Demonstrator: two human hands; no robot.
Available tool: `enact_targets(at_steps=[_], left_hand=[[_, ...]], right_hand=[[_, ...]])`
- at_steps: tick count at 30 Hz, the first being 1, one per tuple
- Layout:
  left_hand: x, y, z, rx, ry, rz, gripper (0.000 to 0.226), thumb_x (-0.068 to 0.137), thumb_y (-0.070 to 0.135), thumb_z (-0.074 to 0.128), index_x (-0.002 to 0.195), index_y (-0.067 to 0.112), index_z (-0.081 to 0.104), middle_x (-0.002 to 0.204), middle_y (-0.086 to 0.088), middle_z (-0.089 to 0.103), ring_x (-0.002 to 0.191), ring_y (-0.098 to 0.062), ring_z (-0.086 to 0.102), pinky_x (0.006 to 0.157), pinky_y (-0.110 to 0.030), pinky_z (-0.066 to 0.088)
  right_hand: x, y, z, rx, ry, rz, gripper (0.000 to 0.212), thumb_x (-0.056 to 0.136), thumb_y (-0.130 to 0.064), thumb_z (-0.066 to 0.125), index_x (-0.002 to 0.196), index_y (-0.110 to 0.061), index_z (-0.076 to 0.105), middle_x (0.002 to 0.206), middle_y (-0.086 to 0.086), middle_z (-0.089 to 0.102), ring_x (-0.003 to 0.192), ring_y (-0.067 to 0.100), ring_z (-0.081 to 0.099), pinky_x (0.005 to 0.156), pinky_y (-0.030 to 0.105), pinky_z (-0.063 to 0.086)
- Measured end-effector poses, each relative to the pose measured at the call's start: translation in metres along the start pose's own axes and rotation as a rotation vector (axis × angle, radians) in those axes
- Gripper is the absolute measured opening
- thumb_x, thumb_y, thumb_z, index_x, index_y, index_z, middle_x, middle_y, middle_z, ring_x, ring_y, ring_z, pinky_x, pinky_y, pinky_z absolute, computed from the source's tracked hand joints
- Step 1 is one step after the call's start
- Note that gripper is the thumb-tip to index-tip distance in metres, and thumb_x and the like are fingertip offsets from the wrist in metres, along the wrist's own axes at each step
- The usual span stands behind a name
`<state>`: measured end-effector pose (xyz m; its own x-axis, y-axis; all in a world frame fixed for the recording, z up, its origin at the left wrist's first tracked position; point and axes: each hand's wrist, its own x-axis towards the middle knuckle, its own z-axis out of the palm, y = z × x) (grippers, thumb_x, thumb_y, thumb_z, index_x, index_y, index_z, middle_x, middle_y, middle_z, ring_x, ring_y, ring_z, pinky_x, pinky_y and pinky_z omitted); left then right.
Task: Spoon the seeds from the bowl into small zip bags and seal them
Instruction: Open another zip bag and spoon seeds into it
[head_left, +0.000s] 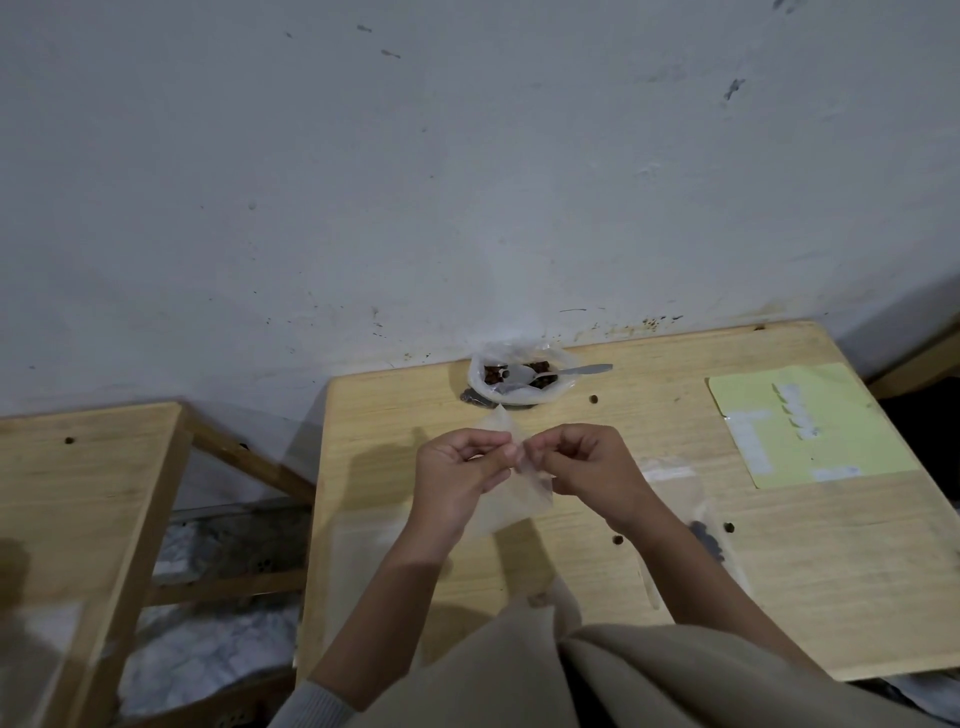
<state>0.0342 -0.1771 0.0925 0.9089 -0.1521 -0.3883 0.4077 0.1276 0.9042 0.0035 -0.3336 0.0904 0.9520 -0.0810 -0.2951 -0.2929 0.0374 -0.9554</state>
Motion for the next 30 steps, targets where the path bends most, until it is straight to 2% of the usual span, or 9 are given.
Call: enact_targets(at_steps=[4,8,13,19,23,26,30], left_hand=[[0.001,-0.003,0.002,0.062,0.011,0.056,0.019,0.076,-0.007,0.072,0.077,0.011,0.073,0.070,-0.003,0.072,0.069,-0.011,0.068,0.065,-0.021,0.055],[0.003,-0.004,0.003,0.130,0.047,0.112,0.018,0.076,-0.008,0.071,0.079,0.010,0.074,0.073,-0.006,0.072,0.068,-0.011,0.066,0.066,-0.022,0.053],[0.002,-0.004,0.005,0.181,0.087,0.156,0.011,0.074,0.000,0.077,0.080,0.009,0.075,0.079,-0.011,0.074,0.073,-0.016,0.070,0.070,-0.026,0.054],[0.001,-0.001,0.005,0.213,0.094,0.183,0.021,0.070,-0.004,0.078,0.070,0.016,0.073,0.071,-0.007,0.073,0.067,-0.016,0.070,0.067,-0.025,0.054],[0.002,0.001,0.006,0.326,0.120,0.211,0.025,0.071,-0.006,0.076,0.068,0.018,0.070,0.068,0.000,0.070,0.064,-0.010,0.067,0.066,-0.022,0.055],[0.001,0.002,0.010,0.410,0.127,0.216,0.028,0.070,-0.008,0.072,0.064,0.019,0.066,0.064,0.004,0.066,0.055,-0.001,0.059,0.058,-0.015,0.049],[0.003,0.003,0.015,0.500,0.127,0.174,0.026,0.067,-0.005,0.072,0.060,0.018,0.062,0.060,0.005,0.061,0.049,0.002,0.052,0.052,-0.015,0.044]], right_hand=[[-0.001,-0.001,0.002,-0.066,0.026,-0.036,0.018,0.085,0.005,0.059,0.090,-0.010,0.069,0.078,0.012,0.073,0.071,0.017,0.070,0.058,0.027,0.055],[-0.002,0.003,0.004,-0.260,0.081,-0.173,0.024,0.081,0.003,0.066,0.079,-0.022,0.067,0.075,0.003,0.072,0.072,0.021,0.070,0.066,0.029,0.057],[-0.005,0.002,0.008,-0.436,0.090,-0.252,0.017,0.078,0.000,0.069,0.082,-0.016,0.076,0.071,-0.017,0.069,0.067,0.003,0.067,0.066,0.016,0.053],[-0.006,0.000,0.010,-0.435,0.106,-0.208,0.011,0.075,-0.005,0.077,0.083,-0.011,0.077,0.076,-0.001,0.073,0.067,0.004,0.066,0.066,0.018,0.054],[-0.004,-0.001,0.010,-0.481,0.157,-0.208,0.011,0.075,-0.002,0.075,0.083,-0.009,0.076,0.070,-0.005,0.068,0.062,0.002,0.064,0.062,0.011,0.049],[-0.002,-0.001,0.008,-0.529,0.180,-0.244,0.013,0.074,0.000,0.072,0.082,-0.009,0.077,0.069,-0.005,0.068,0.061,-0.003,0.061,0.059,0.009,0.047],[-0.003,0.000,0.012,-0.573,0.181,-0.256,0.015,0.072,0.003,0.070,0.081,-0.008,0.077,0.069,-0.004,0.066,0.058,-0.001,0.060,0.057,0.009,0.045]])
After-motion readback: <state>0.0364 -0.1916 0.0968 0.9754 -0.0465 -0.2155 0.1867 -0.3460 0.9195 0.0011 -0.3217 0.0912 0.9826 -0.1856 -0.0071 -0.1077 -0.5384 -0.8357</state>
